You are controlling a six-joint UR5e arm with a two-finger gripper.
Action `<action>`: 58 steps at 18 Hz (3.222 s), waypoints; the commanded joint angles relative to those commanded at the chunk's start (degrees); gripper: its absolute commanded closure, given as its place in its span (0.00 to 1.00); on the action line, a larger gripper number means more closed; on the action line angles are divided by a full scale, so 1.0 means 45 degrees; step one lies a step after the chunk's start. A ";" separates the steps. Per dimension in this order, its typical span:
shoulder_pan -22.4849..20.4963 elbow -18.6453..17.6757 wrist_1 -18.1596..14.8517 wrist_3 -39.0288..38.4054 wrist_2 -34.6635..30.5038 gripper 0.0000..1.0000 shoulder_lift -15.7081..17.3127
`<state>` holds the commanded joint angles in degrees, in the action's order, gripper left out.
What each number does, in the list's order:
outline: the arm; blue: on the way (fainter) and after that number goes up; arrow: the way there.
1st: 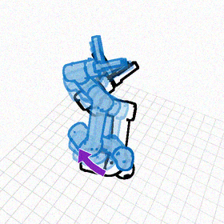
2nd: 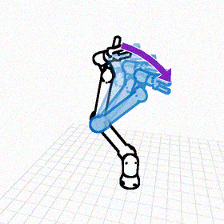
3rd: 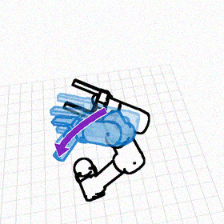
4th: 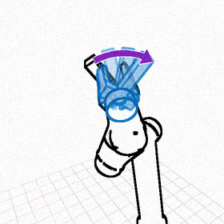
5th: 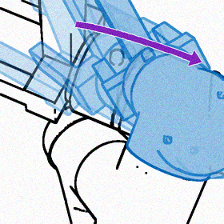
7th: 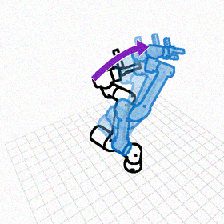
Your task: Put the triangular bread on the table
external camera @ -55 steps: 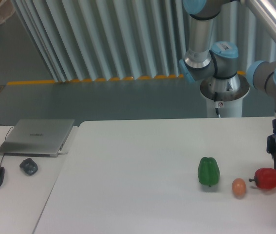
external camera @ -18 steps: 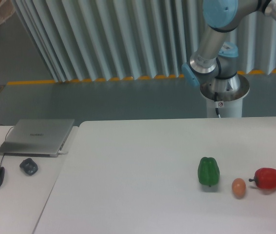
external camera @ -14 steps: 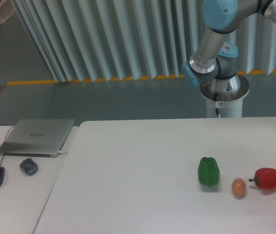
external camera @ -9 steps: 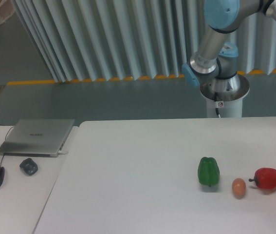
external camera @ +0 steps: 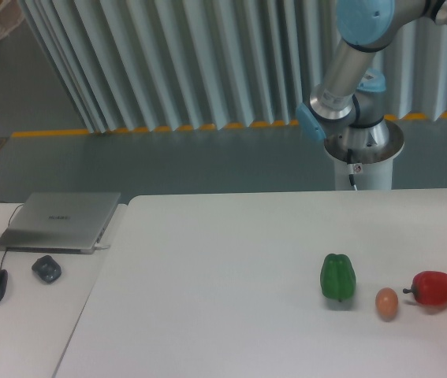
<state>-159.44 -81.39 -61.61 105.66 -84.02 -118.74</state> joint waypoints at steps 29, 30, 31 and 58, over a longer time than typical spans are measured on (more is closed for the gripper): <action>0.0391 0.1035 -0.1776 -0.2367 -0.0880 1.00 0.0136; 0.0372 0.1114 -0.1933 -0.2368 -0.0821 1.00 0.0233; 0.0371 0.1269 -0.2225 -0.2387 -0.0569 1.00 0.0273; 0.4198 0.1330 -0.3638 -0.9609 0.1426 1.00 0.1426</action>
<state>-140.55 -75.41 -77.97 62.42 -77.60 -112.32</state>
